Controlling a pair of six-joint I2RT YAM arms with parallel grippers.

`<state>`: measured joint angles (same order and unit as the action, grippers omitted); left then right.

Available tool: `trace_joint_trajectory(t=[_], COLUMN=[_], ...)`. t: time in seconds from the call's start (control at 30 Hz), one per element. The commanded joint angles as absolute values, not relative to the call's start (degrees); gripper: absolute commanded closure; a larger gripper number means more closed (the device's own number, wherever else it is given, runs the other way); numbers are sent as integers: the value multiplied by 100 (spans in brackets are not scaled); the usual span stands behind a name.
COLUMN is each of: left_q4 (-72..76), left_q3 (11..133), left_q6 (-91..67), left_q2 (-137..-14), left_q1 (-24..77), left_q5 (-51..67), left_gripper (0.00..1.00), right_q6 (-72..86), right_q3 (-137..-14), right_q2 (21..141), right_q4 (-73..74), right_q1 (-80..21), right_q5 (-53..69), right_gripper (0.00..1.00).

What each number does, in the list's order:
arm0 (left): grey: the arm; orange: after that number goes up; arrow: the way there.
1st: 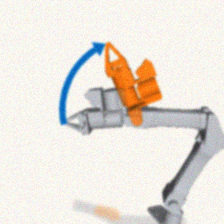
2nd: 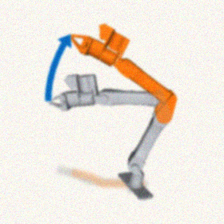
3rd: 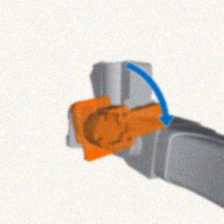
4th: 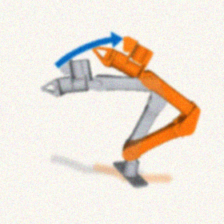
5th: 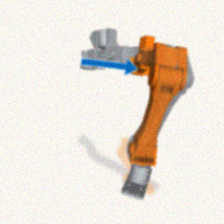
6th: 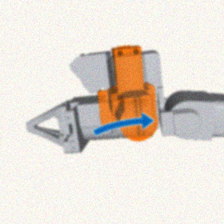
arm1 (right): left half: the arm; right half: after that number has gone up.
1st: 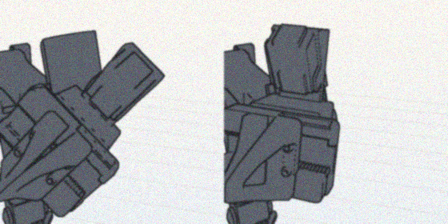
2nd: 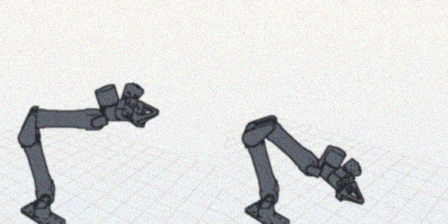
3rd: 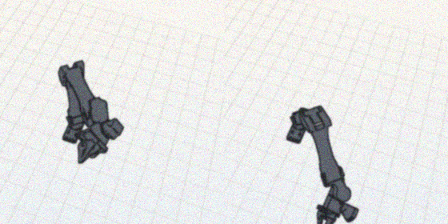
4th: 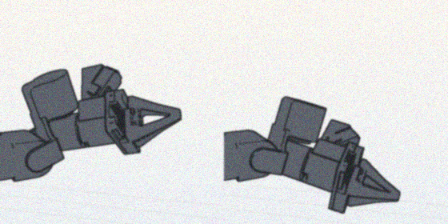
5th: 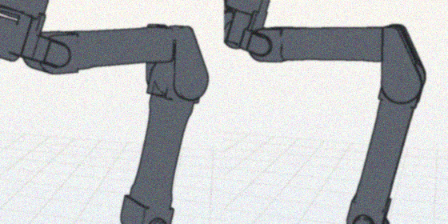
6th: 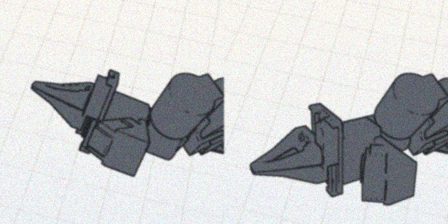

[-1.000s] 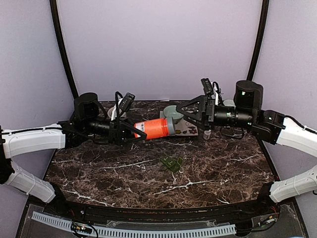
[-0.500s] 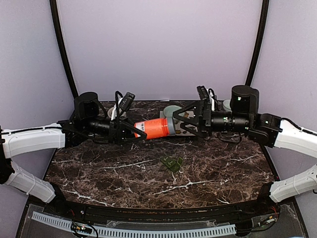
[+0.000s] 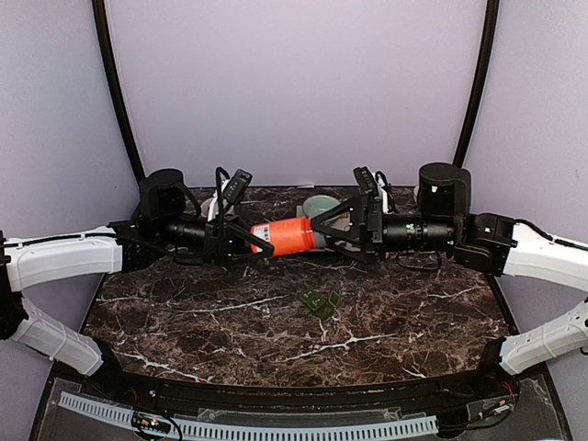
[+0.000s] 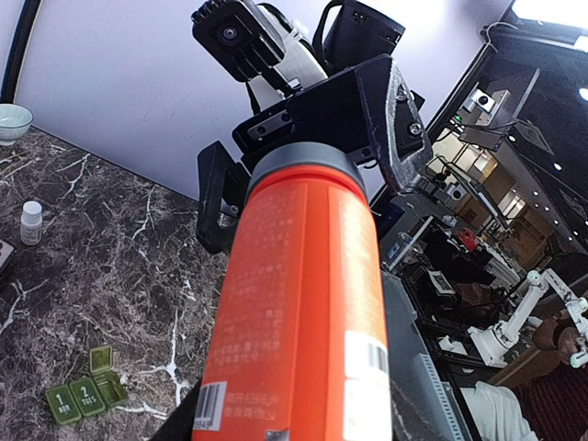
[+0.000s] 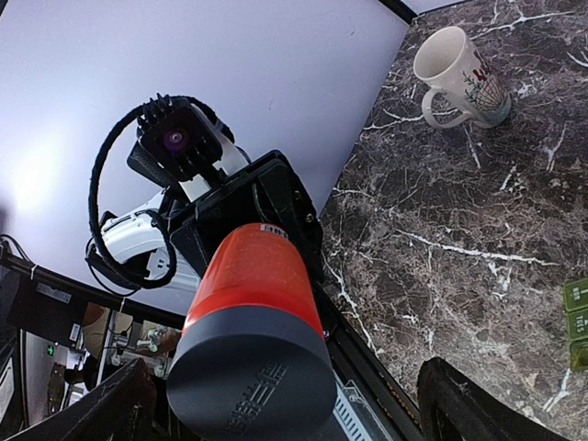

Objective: Sort the pills into containers
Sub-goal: Unscrew the lid of the pill bottle.

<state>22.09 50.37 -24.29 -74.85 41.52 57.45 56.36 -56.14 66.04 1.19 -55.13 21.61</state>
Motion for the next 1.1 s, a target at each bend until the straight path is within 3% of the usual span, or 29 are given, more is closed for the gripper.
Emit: trace_joint_trajectory(t=[0.0, 0.4, 0.7, 0.87, 1.07], left_q4=[2321, 2338, 2339, 2346, 2355], left_q3=[5256, 5211, 5199, 5191, 5194], left_q6=[-2311, -2316, -2294, -2277, -2277], left_q2=[-7444, -7453, -7478, -7501, -7497], left_q1=[4179, 4177, 4176, 4178, 4183], left_q5=[5813, 5814, 5810, 5808, 5765], left_gripper=[100, 100, 100, 100, 100], right_q6=[5645, 5534, 5511, 5487, 5385], right_q3=[-5825, -6018, -6115, -6124, -6181], right_q2=[6647, 6835, 6917, 6937, 6987], right_q4=[-163, -56, -11, 23, 176], right_q1=[-5613, -5645, -5650, -5669, -5686], right_q5=[2183, 2188, 2236, 2232, 2225], right_gripper=[0, 2, 13, 25, 51])
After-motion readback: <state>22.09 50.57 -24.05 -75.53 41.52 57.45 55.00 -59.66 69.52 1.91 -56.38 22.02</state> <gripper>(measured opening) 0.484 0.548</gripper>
